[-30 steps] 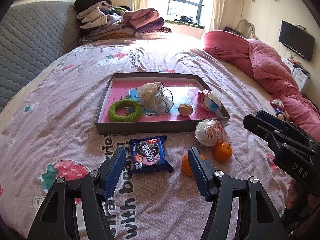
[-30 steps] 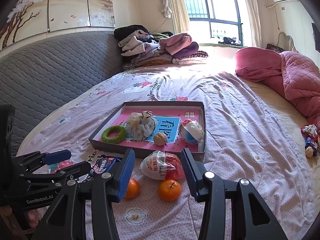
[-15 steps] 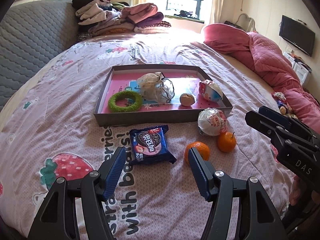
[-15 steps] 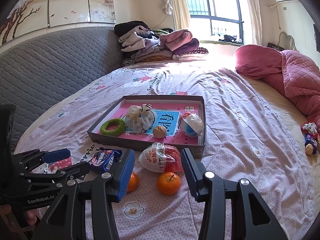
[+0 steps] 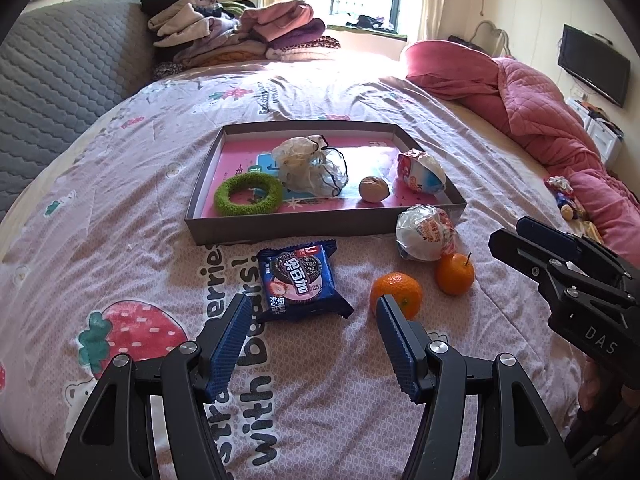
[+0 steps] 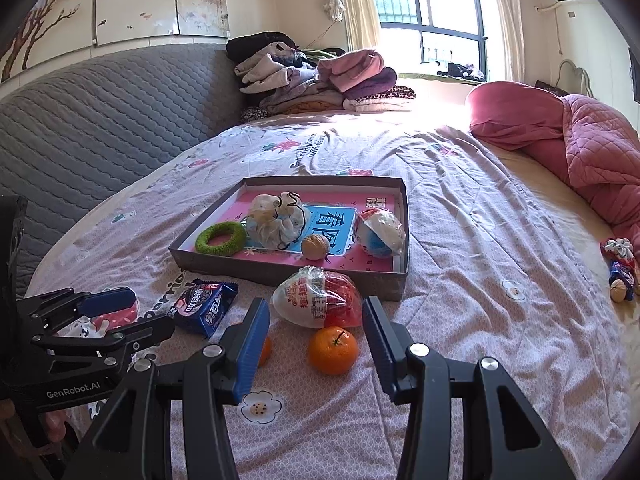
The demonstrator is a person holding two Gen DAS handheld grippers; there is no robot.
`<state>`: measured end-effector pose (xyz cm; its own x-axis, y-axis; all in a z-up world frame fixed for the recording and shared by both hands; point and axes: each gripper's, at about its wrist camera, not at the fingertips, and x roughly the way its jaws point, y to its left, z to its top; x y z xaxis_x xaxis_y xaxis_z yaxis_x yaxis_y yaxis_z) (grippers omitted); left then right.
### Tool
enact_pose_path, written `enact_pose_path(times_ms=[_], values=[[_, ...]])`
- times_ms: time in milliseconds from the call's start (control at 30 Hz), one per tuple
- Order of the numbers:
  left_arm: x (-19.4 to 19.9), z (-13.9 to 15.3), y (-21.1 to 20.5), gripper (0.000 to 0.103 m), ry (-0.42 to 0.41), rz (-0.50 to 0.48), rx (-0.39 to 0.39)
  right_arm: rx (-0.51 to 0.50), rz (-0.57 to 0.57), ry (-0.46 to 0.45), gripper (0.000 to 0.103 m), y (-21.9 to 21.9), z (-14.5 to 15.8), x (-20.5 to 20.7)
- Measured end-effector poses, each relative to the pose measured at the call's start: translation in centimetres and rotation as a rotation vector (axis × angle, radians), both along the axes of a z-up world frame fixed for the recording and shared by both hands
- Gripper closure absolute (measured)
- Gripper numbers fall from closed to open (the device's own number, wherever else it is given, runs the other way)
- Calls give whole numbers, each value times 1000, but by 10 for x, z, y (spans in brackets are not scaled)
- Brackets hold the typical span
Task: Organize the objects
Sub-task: 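Move left tool toward the blue cookie pack while right tool approaches an orange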
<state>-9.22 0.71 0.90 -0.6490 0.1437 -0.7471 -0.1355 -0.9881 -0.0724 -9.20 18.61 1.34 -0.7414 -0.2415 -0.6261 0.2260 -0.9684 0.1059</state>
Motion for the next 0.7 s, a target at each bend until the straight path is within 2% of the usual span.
enact_pose_path(times_ms=[700], values=[[4, -8, 6, 37, -22, -19, -16, 3, -3, -35, 55, 4, -11, 3]])
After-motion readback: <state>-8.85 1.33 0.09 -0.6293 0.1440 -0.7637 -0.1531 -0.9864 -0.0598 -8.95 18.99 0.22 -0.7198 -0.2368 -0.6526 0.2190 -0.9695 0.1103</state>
